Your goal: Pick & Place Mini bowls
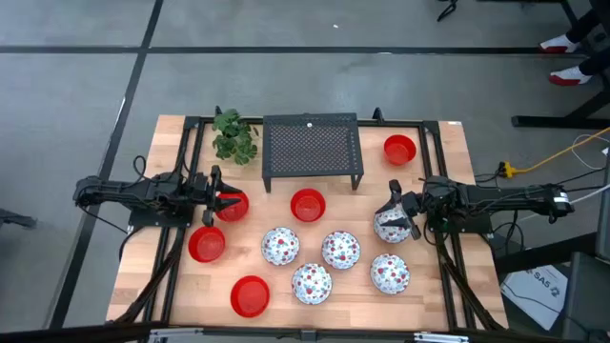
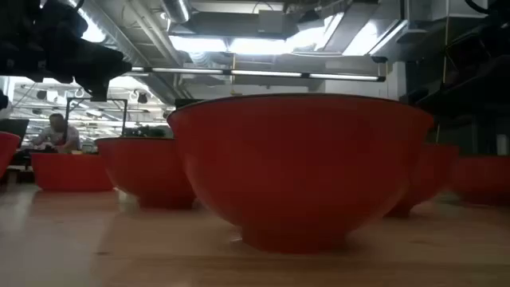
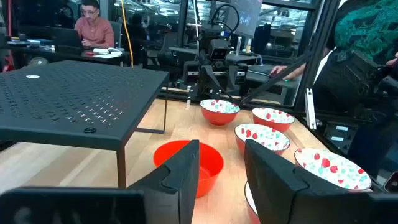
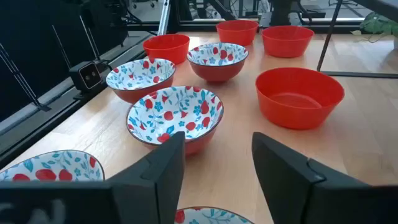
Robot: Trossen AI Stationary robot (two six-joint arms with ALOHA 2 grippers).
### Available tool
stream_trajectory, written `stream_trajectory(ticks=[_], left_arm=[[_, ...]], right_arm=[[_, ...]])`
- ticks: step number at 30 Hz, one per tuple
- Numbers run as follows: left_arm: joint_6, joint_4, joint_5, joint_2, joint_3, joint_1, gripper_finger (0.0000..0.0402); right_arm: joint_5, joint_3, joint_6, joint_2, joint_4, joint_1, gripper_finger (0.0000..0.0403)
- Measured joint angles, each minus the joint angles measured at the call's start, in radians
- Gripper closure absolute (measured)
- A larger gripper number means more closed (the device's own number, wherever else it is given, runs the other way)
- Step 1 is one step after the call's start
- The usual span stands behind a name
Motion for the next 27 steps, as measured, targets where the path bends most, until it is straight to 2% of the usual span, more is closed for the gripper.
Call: stream_trajectory(ticks=[27], left_arm=[[0.0, 0.0, 0.0, 0.0, 0.0, 0.0, 0.0279]], right_arm=[[0.0, 0.022, 0.0, 0.0, 0.028, 0.007, 0.0218]])
